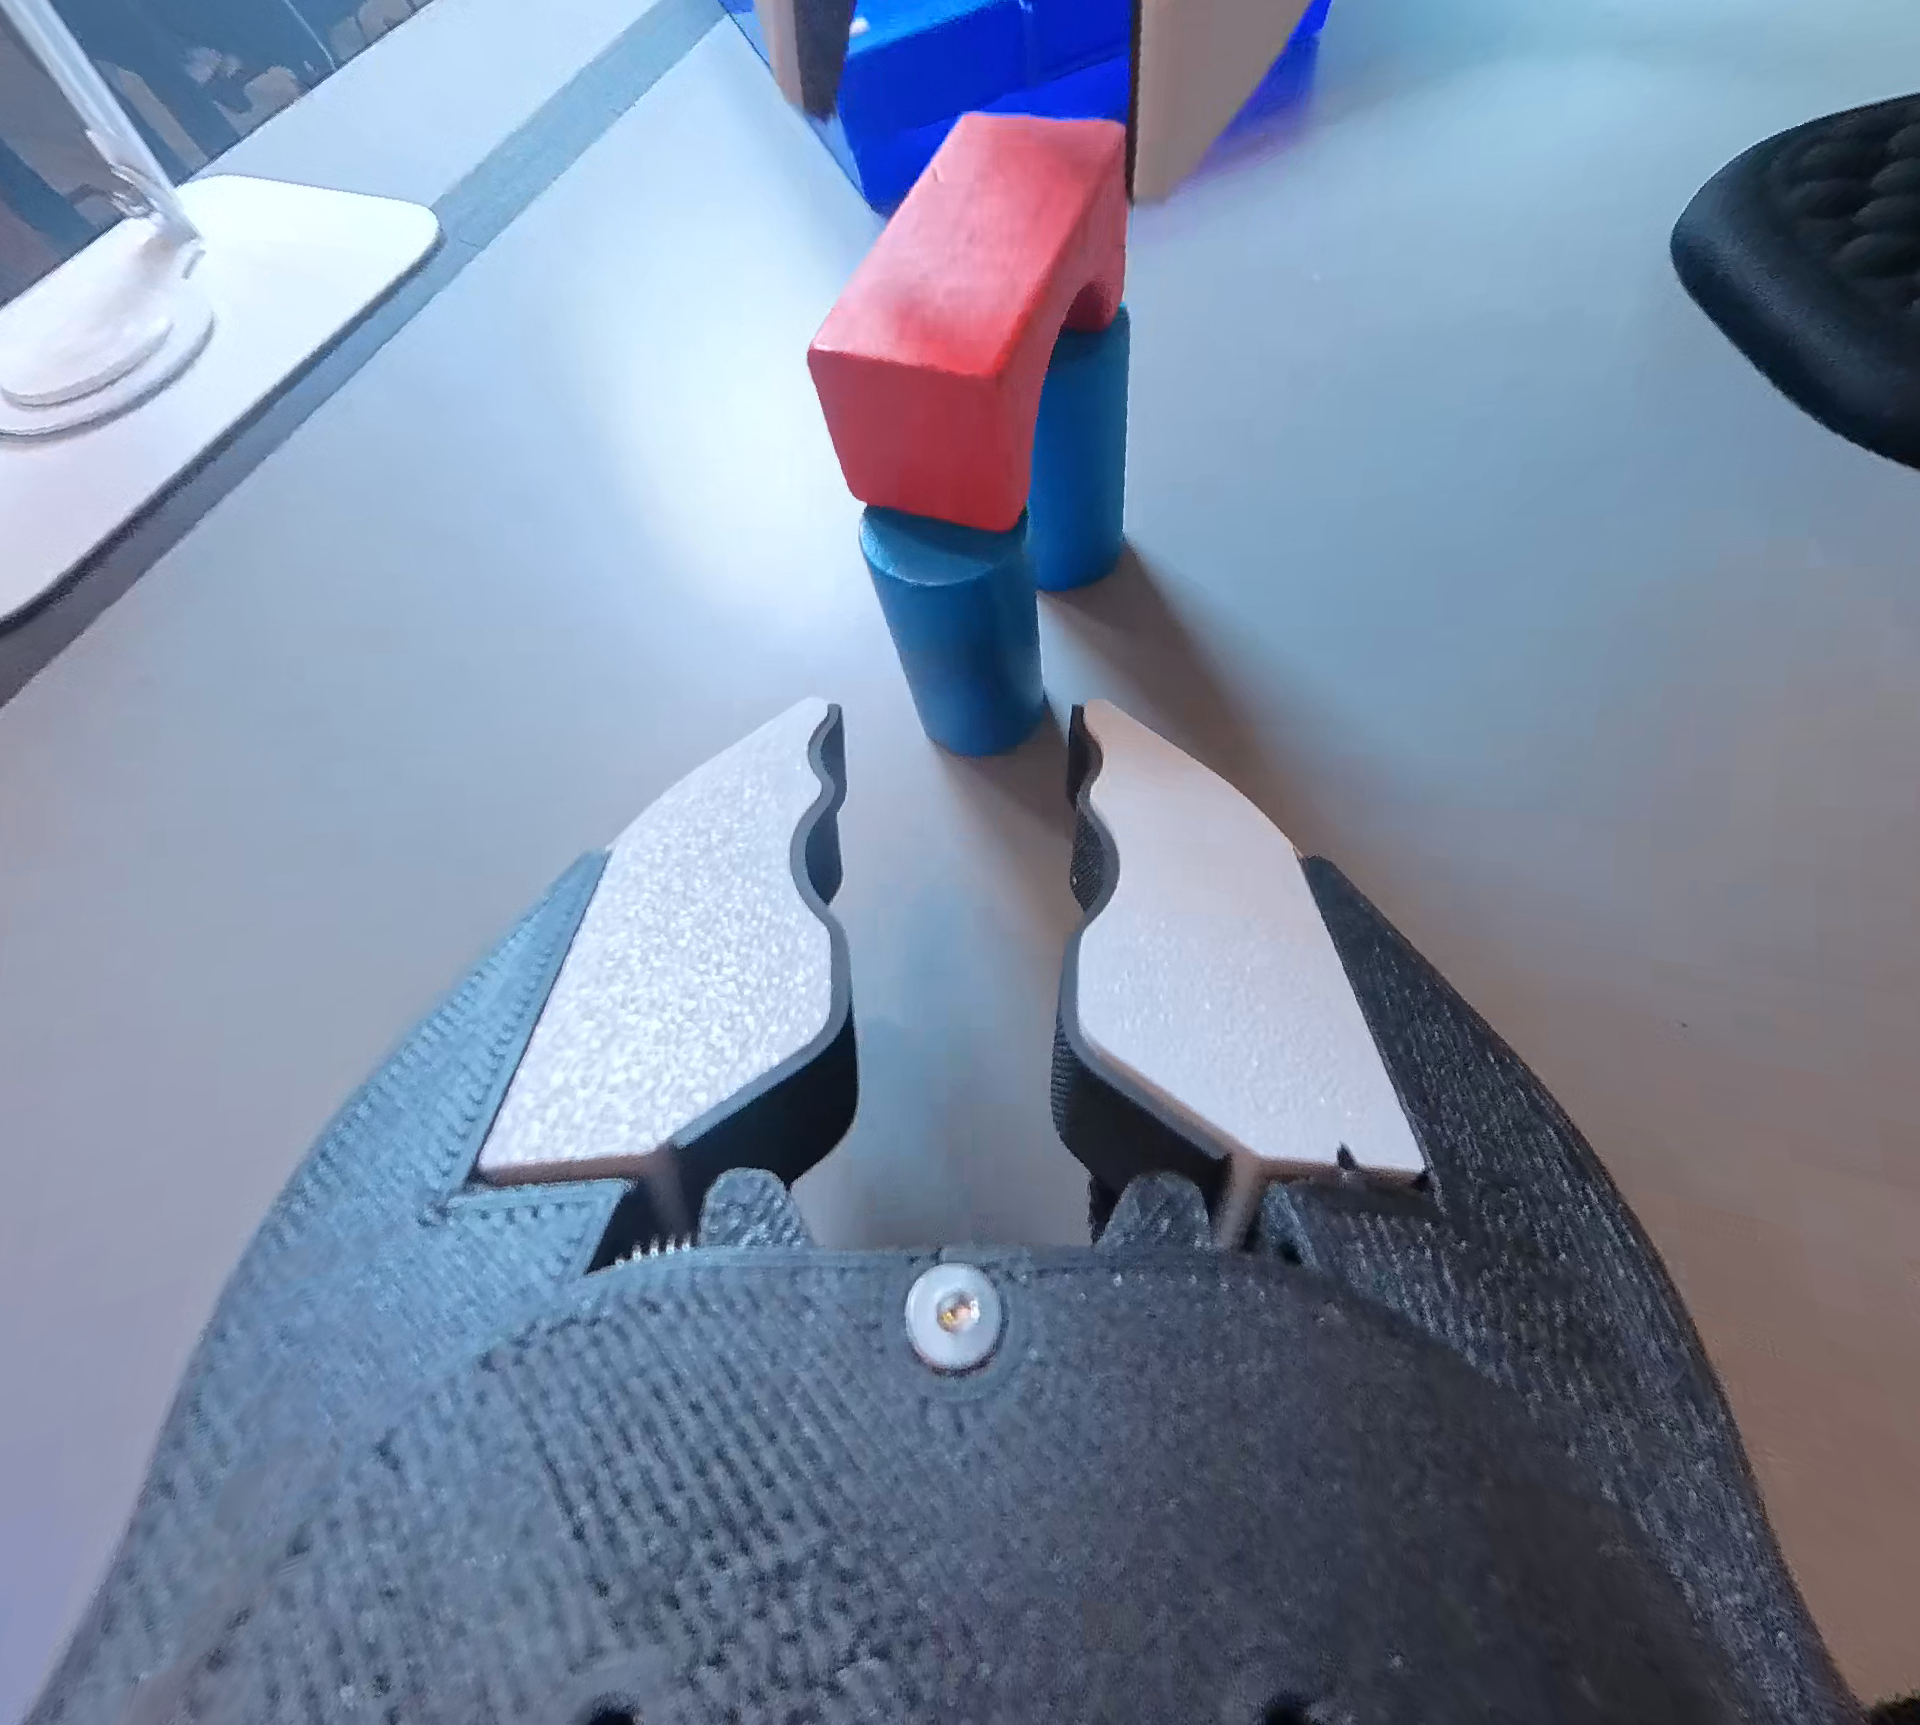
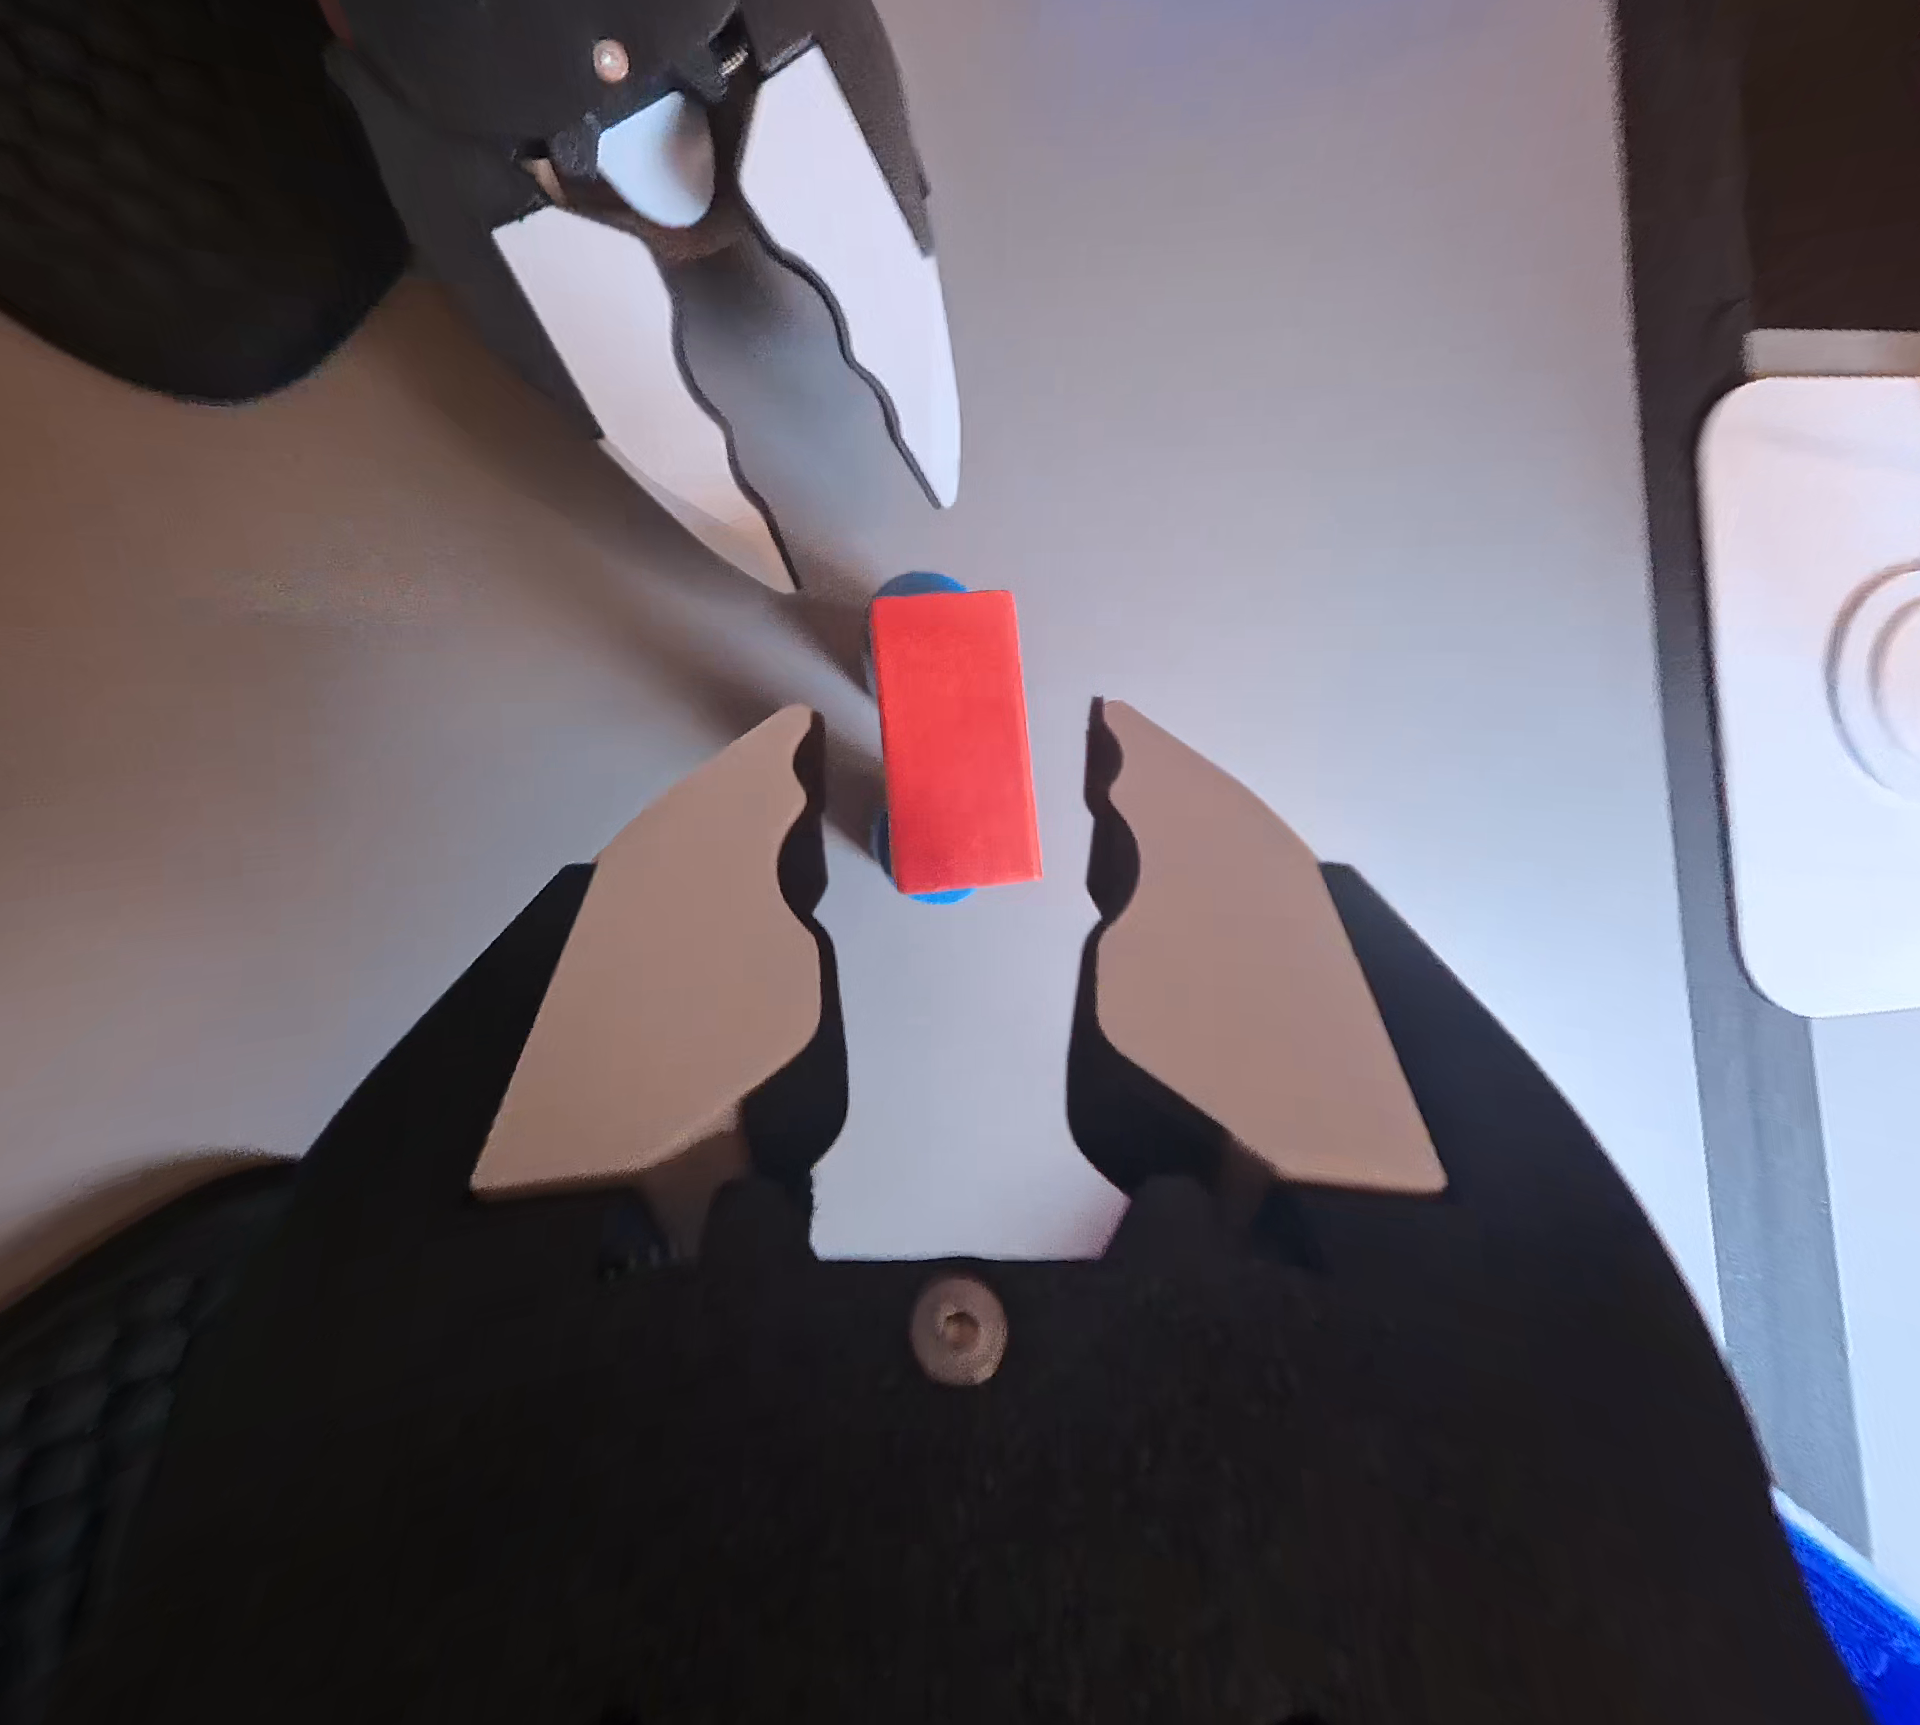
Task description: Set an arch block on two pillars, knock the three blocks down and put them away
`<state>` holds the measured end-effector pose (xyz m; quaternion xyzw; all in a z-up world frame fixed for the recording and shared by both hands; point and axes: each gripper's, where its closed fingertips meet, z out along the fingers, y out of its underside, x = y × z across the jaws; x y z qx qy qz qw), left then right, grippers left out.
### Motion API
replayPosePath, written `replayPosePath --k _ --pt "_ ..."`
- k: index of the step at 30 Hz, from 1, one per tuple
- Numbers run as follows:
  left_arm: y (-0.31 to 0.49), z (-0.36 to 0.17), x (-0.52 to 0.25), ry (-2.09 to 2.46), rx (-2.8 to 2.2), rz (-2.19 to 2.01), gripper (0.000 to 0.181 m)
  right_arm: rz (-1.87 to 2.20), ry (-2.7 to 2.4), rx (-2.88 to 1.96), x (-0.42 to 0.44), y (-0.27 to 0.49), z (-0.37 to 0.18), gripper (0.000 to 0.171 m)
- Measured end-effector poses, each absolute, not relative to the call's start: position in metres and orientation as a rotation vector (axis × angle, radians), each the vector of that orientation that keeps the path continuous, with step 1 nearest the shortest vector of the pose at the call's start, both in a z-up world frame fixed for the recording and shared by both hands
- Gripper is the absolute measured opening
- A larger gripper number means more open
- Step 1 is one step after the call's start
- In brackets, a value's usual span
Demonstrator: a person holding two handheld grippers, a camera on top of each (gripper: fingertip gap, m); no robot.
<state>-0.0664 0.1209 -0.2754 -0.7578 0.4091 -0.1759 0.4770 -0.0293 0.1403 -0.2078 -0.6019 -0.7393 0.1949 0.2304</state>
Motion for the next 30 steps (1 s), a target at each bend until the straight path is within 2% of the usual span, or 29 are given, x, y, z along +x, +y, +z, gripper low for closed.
replayPosePath --k 5,8,17,30 --pt "0.109 -0.241 -0.084 0.883 -1.745 -0.390 0.040 0.640 -1.675 -1.554 -0.014 0.142 -0.171 0.069" --pt "0.102 -0.225 -0.095 0.796 -1.714 -0.375 0.043 0.690 -1.445 -1.551 0.005 0.136 -0.167 0.076" --pt "0.075 -0.212 -0.120 0.629 -1.704 -0.160 0.048 0.538 -1.097 -1.630 0.043 0.105 -0.224 0.079" --pt "0.064 -0.223 -0.150 0.460 -1.750 -0.145 0.055 0.544 -1.045 -1.695 0.042 0.114 -0.243 0.075"
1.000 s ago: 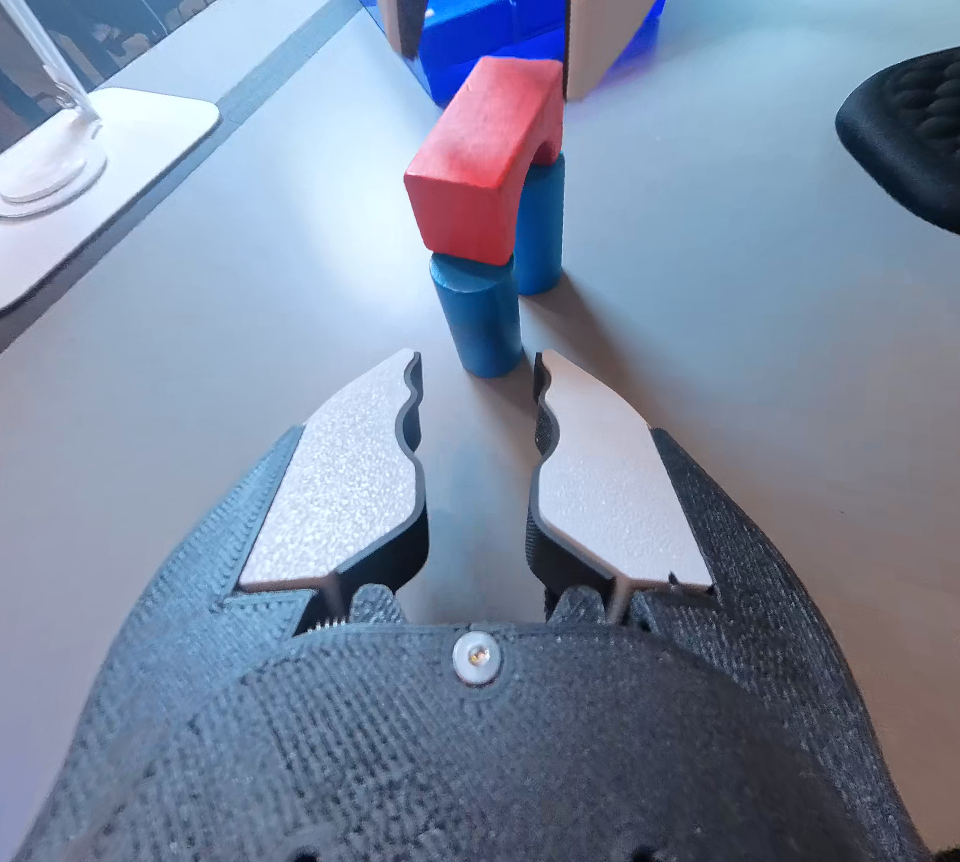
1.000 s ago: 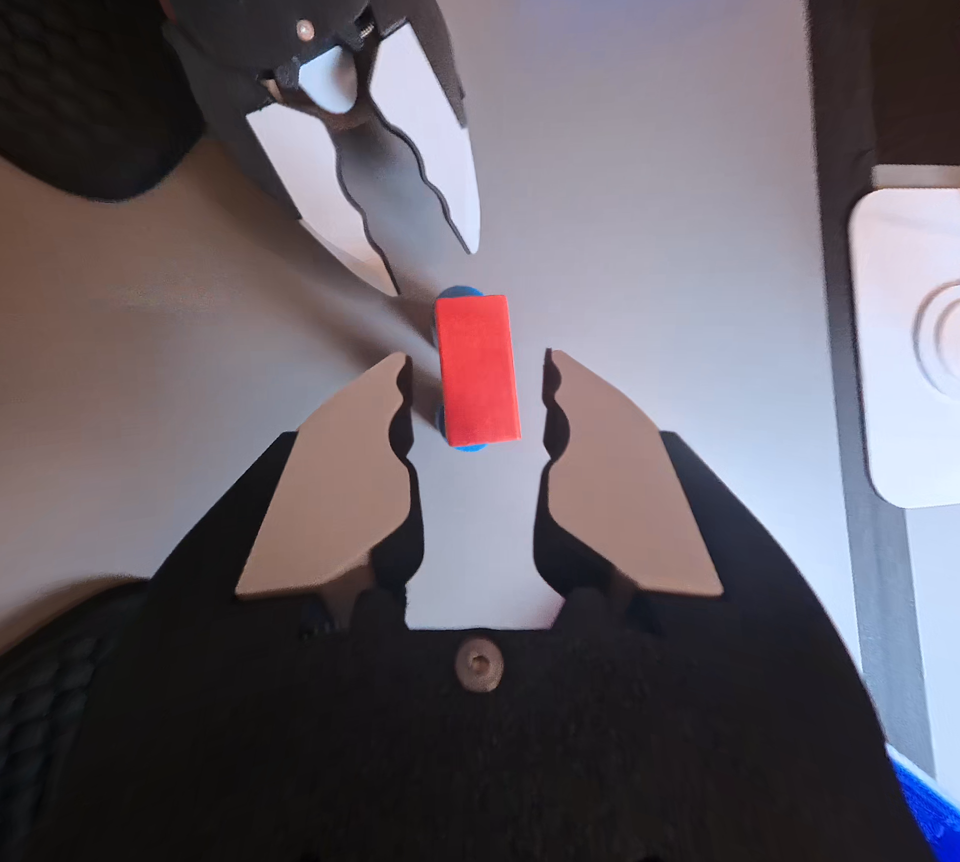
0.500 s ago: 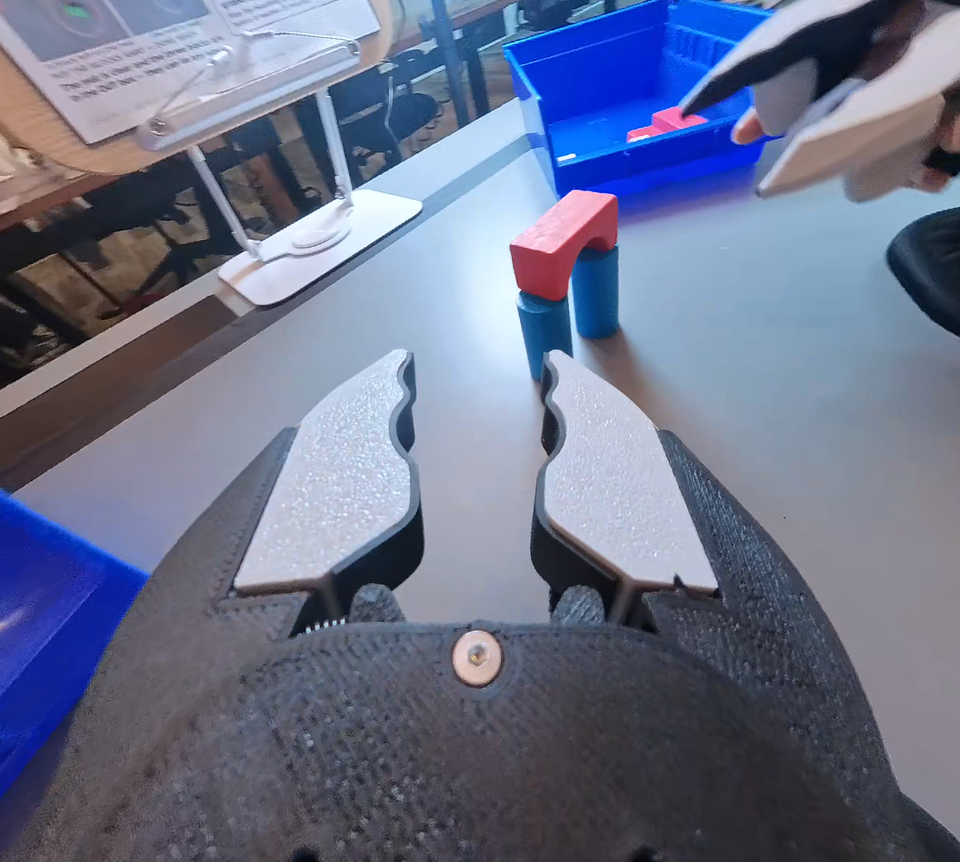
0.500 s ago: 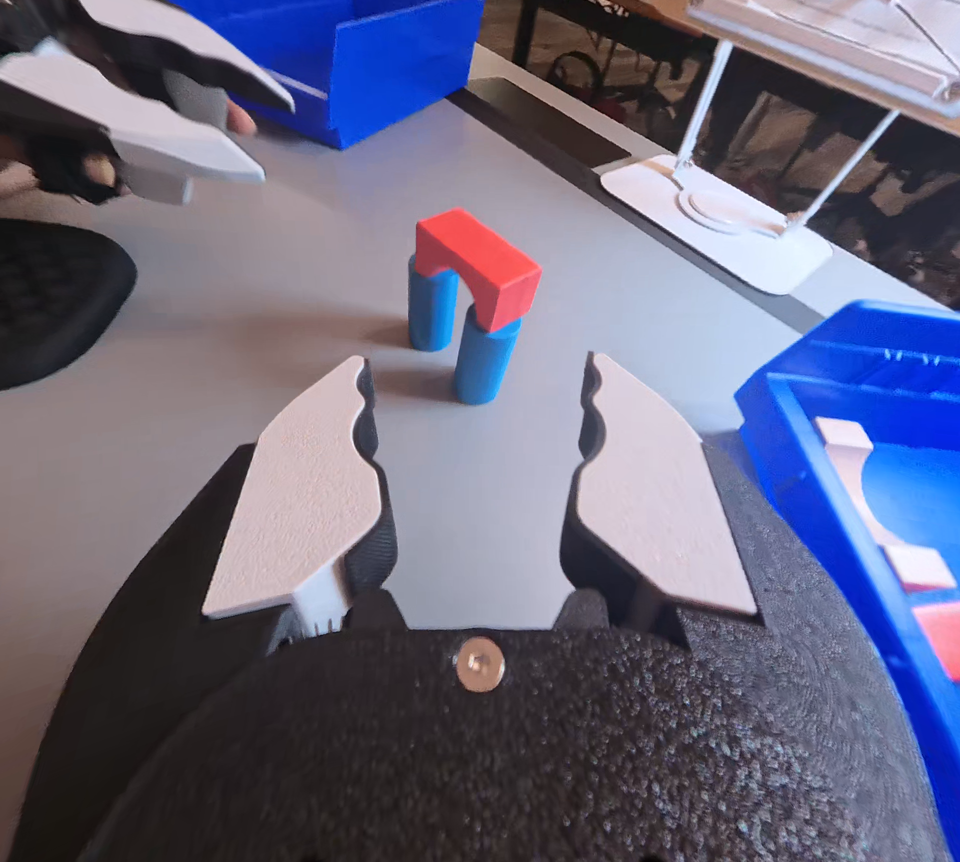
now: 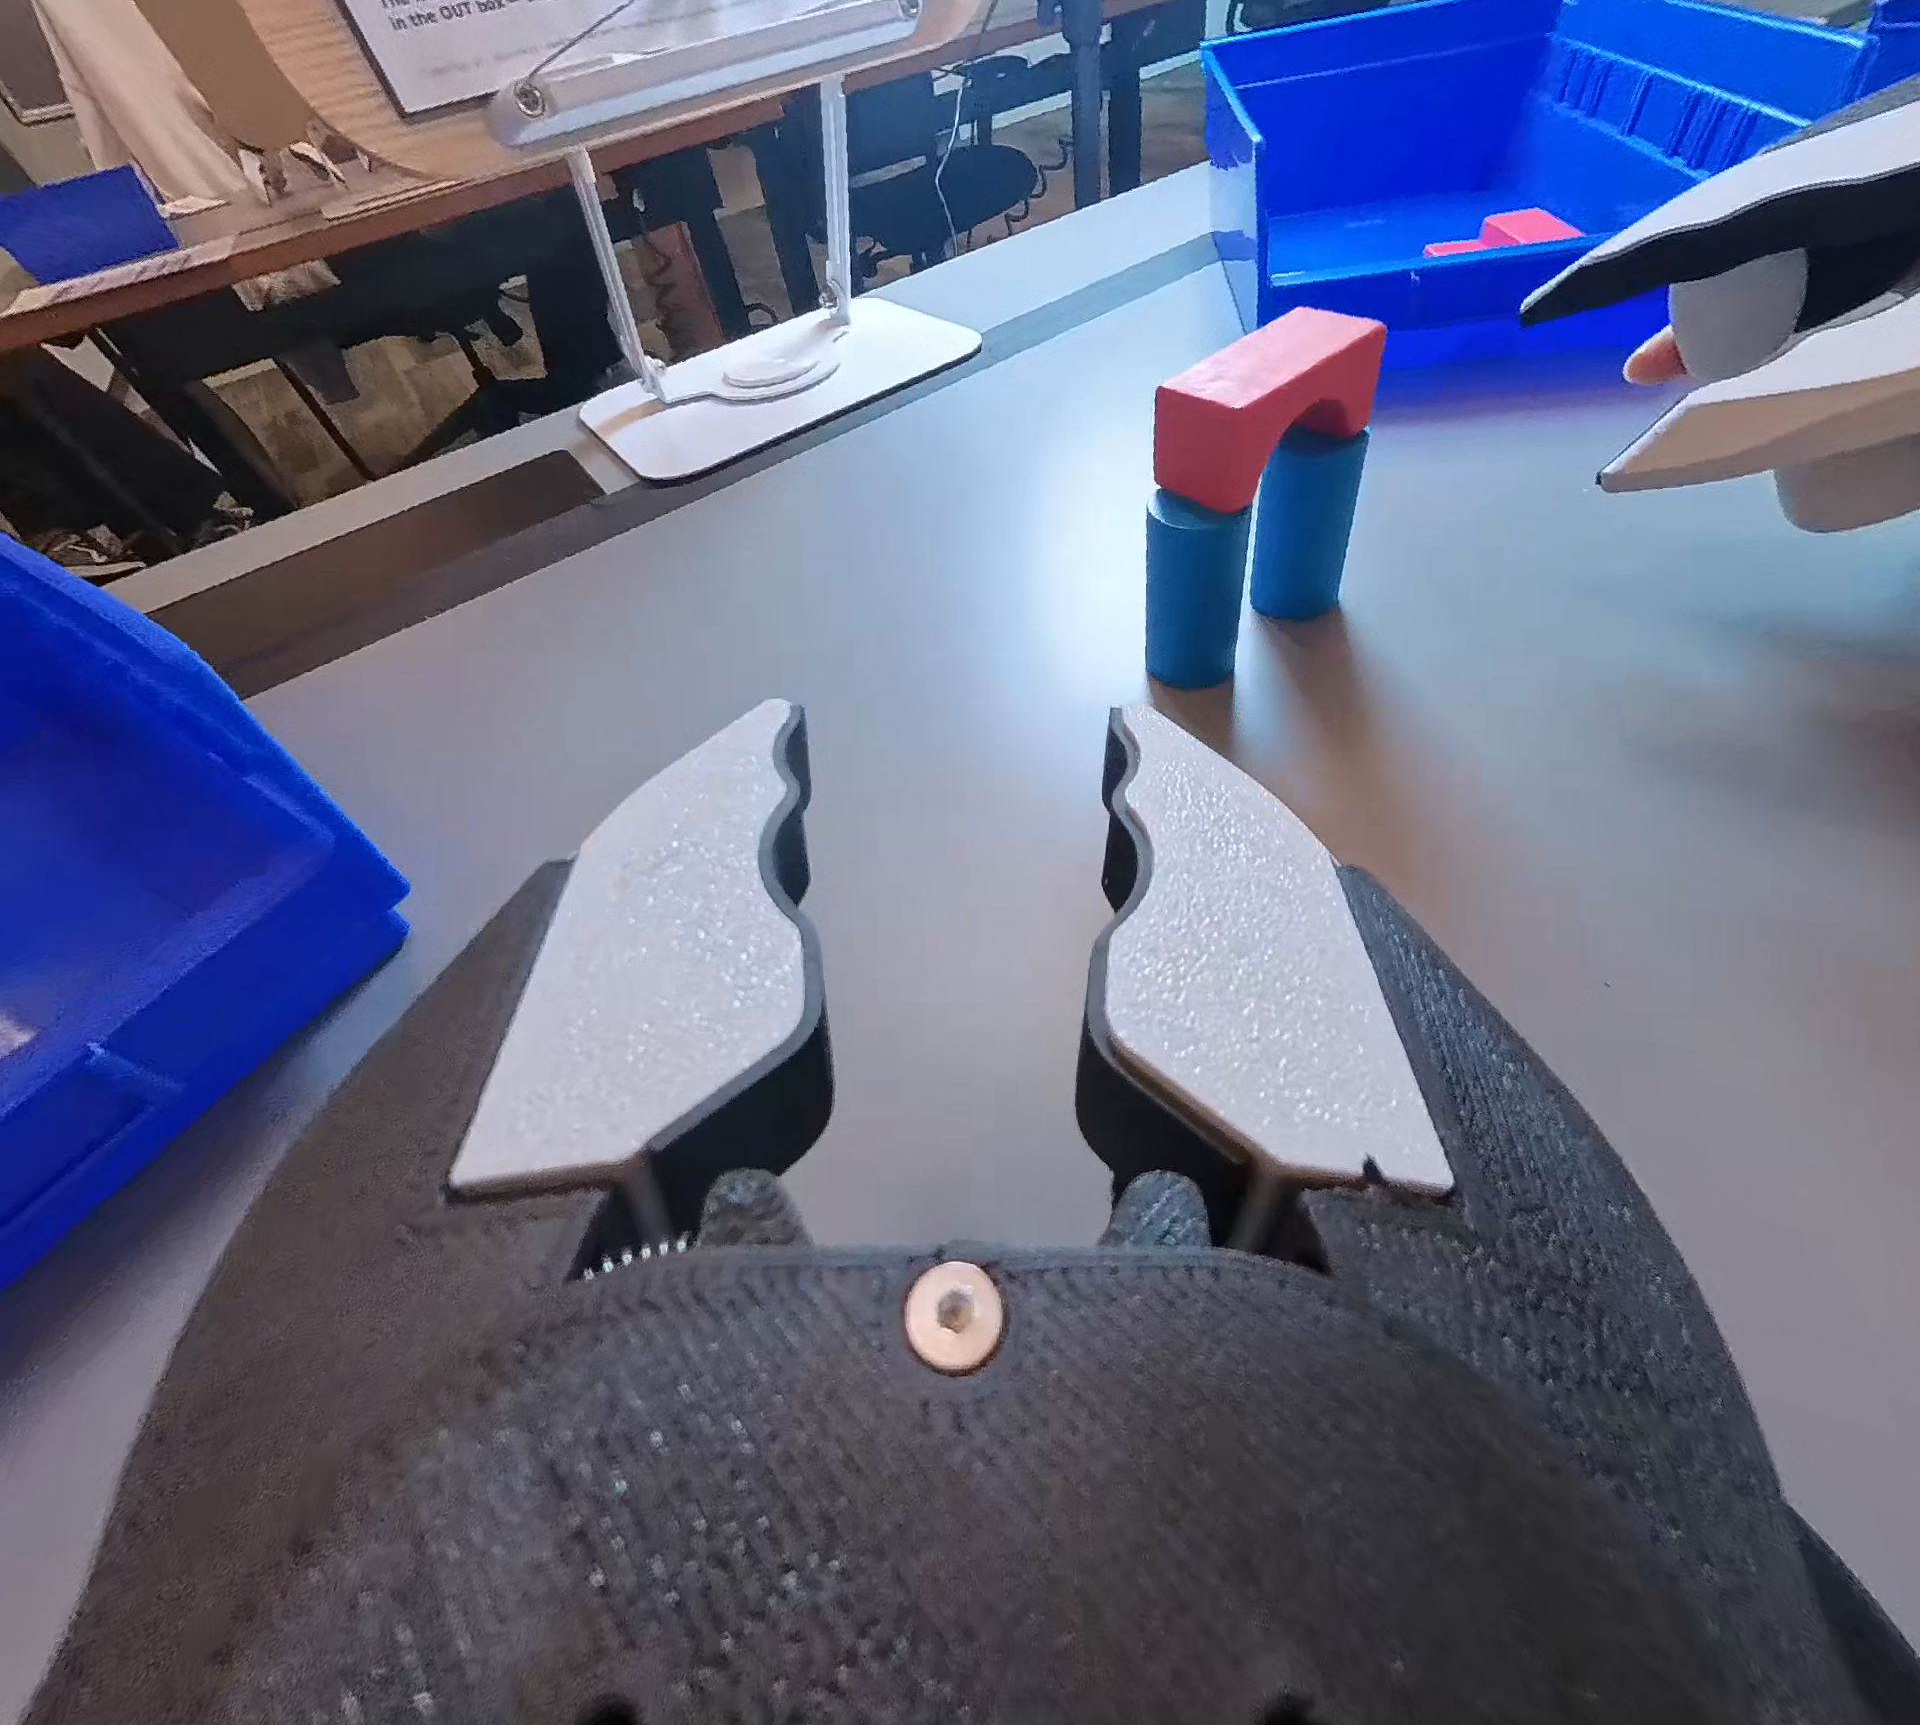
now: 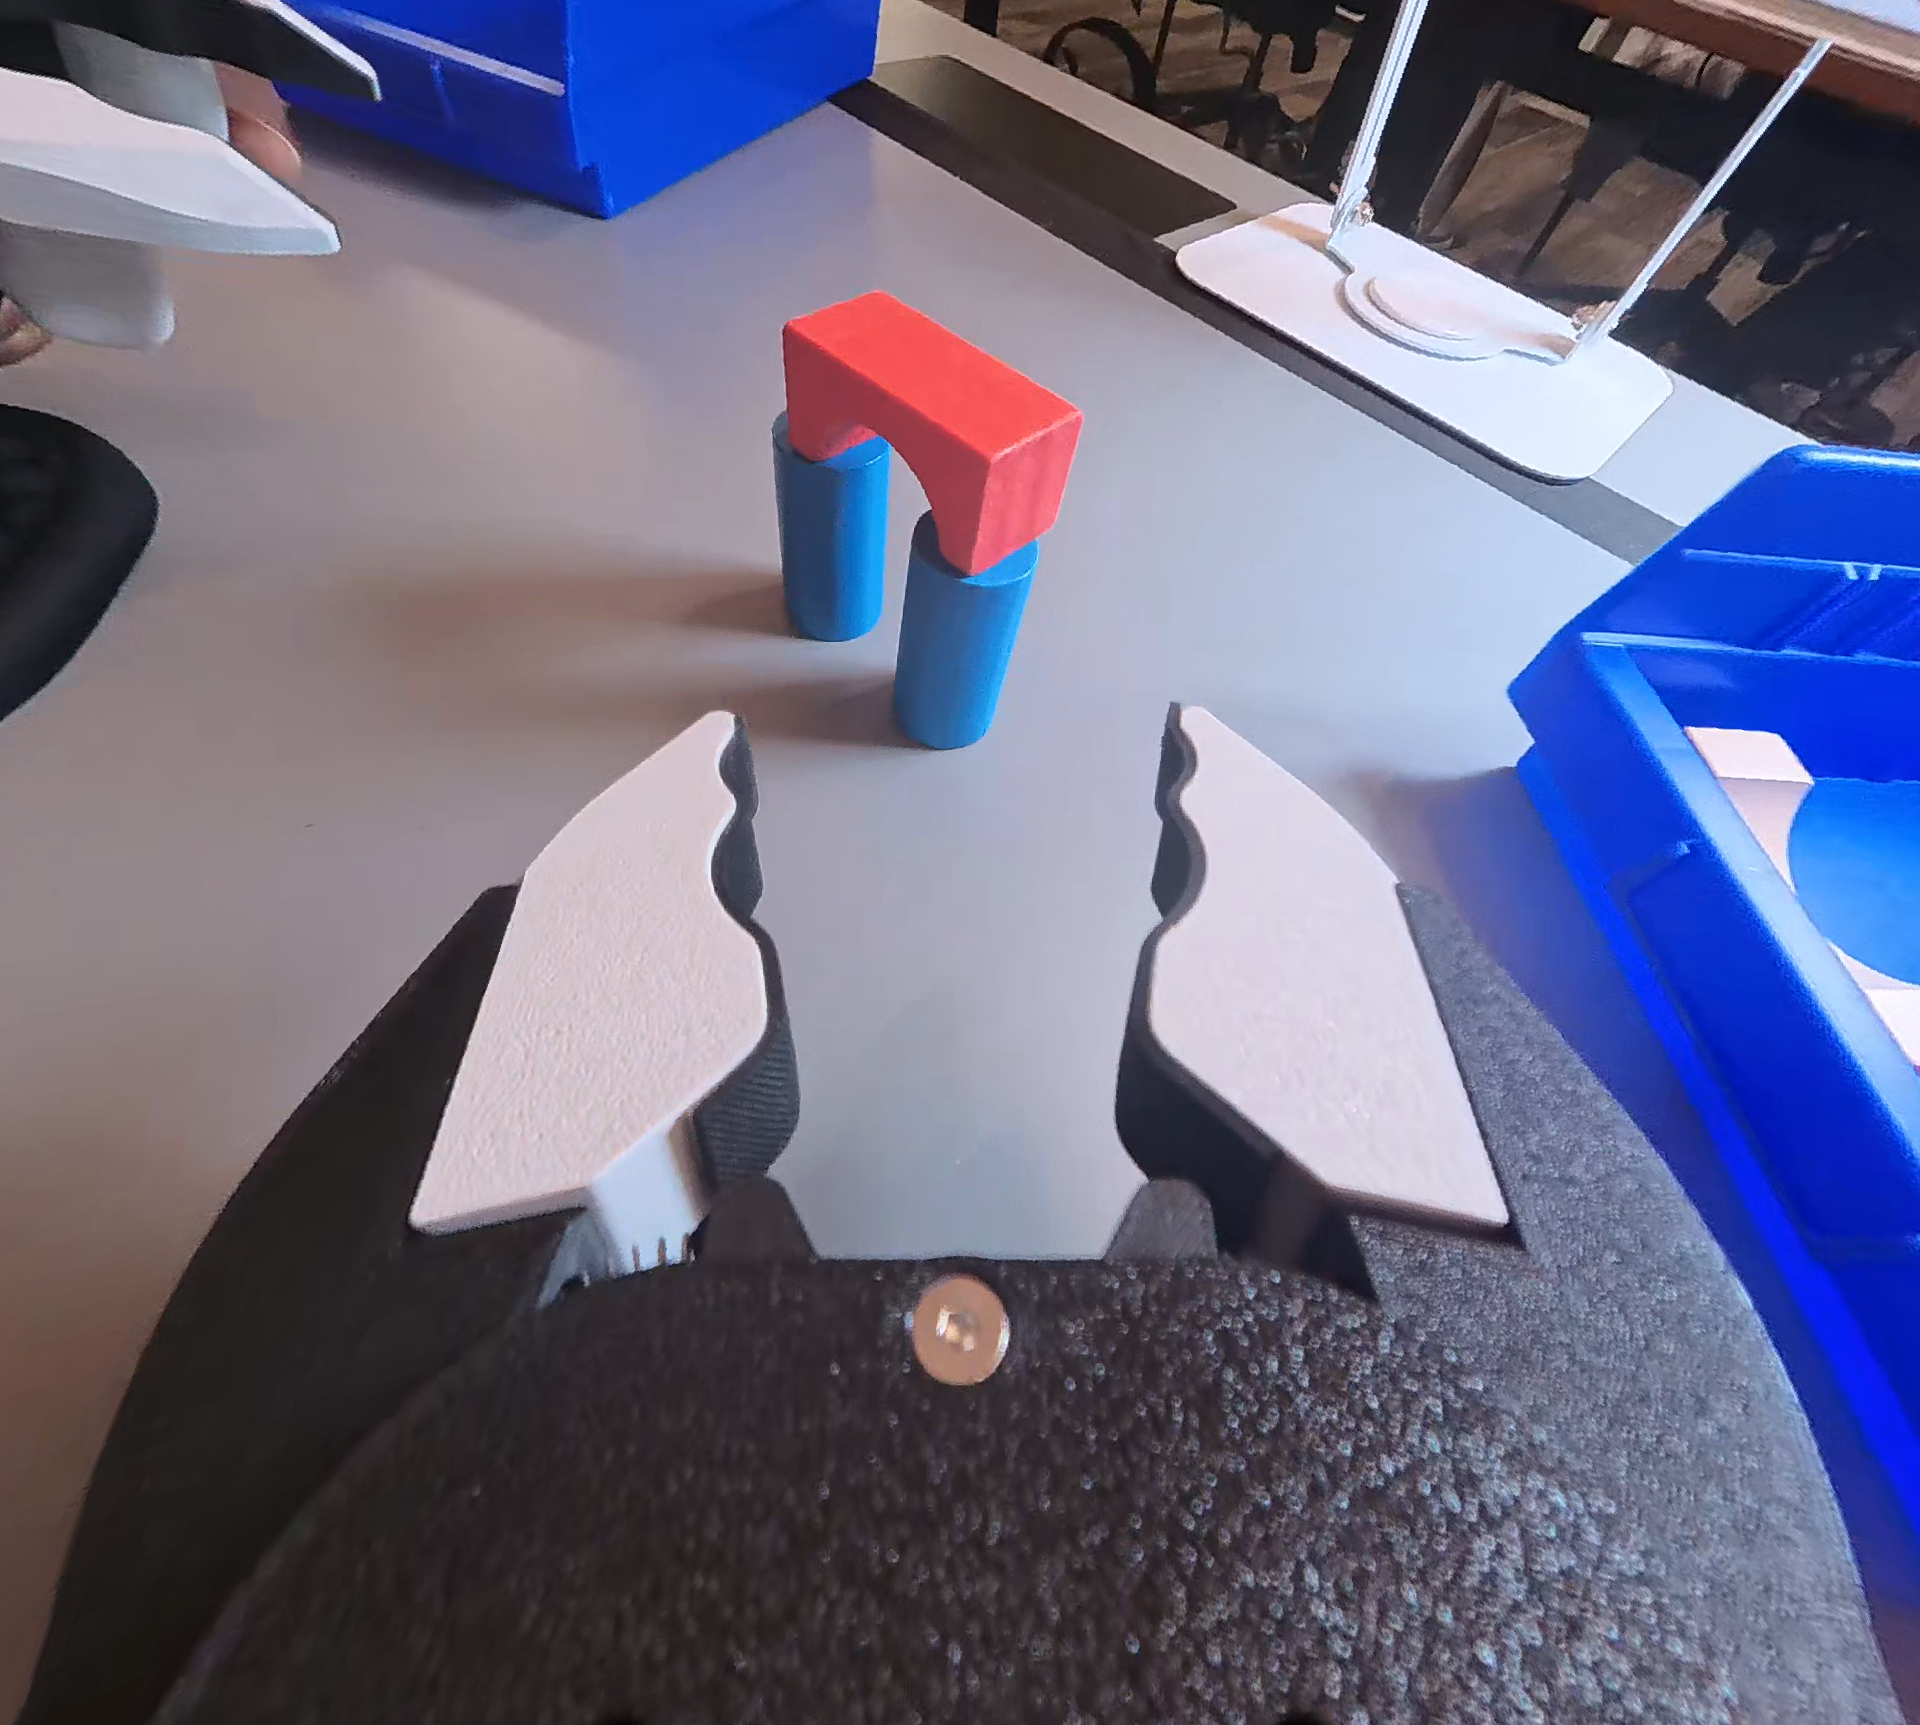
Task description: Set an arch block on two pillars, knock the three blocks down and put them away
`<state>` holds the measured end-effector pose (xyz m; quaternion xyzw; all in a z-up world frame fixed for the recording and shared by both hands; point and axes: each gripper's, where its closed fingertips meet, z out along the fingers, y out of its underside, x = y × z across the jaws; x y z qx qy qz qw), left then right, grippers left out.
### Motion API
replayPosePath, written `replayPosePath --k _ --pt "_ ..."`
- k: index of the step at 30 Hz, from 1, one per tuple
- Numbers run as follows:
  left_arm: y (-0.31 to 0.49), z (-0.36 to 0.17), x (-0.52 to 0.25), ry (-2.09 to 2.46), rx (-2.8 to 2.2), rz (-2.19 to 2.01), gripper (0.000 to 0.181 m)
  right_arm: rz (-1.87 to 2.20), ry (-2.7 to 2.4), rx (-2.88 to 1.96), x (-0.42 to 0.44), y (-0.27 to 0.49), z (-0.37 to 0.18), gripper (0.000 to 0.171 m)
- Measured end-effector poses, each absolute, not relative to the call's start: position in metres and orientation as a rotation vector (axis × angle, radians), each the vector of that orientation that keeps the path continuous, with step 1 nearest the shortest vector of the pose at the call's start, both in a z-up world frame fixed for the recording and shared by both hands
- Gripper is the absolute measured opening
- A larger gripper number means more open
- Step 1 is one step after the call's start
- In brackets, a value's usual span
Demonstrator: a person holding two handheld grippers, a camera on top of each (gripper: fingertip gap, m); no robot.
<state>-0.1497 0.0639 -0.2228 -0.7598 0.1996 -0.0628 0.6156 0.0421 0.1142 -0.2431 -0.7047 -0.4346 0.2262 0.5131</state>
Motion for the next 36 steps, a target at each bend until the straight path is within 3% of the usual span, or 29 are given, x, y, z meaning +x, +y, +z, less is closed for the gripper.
replayPosePath --k 36 --pt "0.060 -0.220 -0.146 0.508 -1.725 -0.118 0.054 0.387 -1.093 -1.794 0.037 0.130 -0.272 0.060"
